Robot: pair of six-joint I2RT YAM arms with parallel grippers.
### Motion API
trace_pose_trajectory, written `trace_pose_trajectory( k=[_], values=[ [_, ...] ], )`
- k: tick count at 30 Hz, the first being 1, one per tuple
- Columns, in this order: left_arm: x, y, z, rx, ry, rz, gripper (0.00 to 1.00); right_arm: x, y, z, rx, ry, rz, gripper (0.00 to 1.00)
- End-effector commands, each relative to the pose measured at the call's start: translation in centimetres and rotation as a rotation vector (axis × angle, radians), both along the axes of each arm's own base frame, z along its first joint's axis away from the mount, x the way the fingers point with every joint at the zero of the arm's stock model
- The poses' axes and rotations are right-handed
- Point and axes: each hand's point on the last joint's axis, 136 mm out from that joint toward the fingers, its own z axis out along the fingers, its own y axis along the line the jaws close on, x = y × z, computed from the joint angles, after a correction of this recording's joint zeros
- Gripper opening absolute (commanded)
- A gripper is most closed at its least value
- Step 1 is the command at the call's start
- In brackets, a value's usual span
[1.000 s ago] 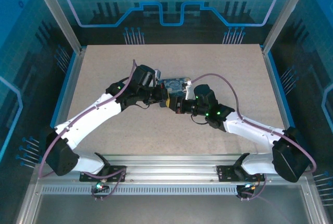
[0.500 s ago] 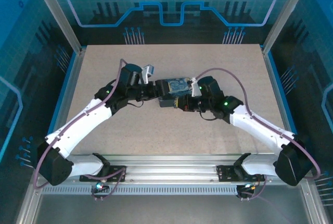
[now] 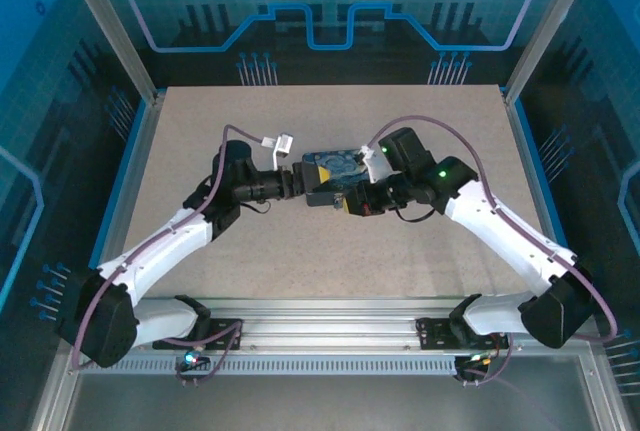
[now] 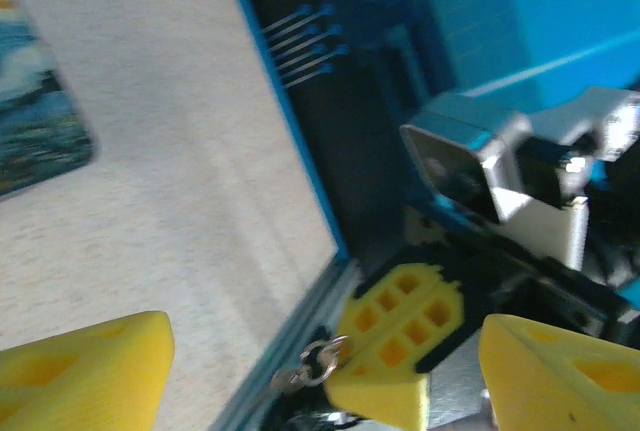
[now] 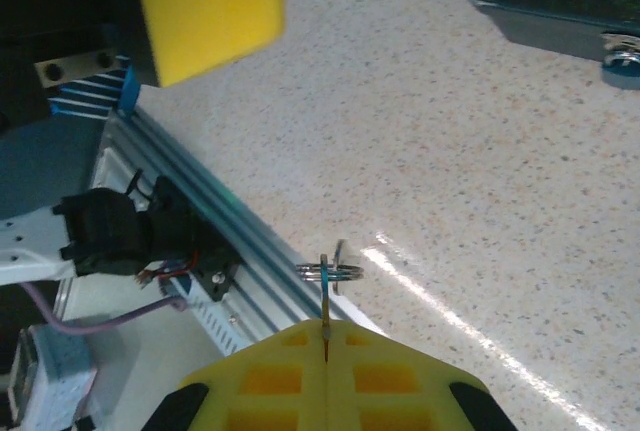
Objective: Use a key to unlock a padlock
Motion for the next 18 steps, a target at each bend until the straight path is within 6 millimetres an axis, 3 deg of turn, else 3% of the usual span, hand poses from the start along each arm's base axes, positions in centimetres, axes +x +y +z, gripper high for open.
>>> trace_pose_trajectory(
  k=[1,9,12,18],
  values=[
    [-1.4,-0.8,3.8,-0.184,-0.119,-0.117,0.83,-1.3,0.4,2.3,0.064,0.001,0.071,0.0],
    [-2.0,-1.3,5.4,-0.43,-0.113,-0.234,0.8,-1.1,1.4,5.1,0.16,-0.029,0.091,0.0],
    [-1.7,-1.9,4.5,-0.427,-0.066,-0.252,0.76,-0.8,1.7,6.2,0.198,-0.044,0.094,0.0],
    [-2.4,-2.2,4.9,-0.427,-0.084,-0.274,0.75,0.1,1.7,6.9,0.236,-0.053,0.079,0.0]
  ],
)
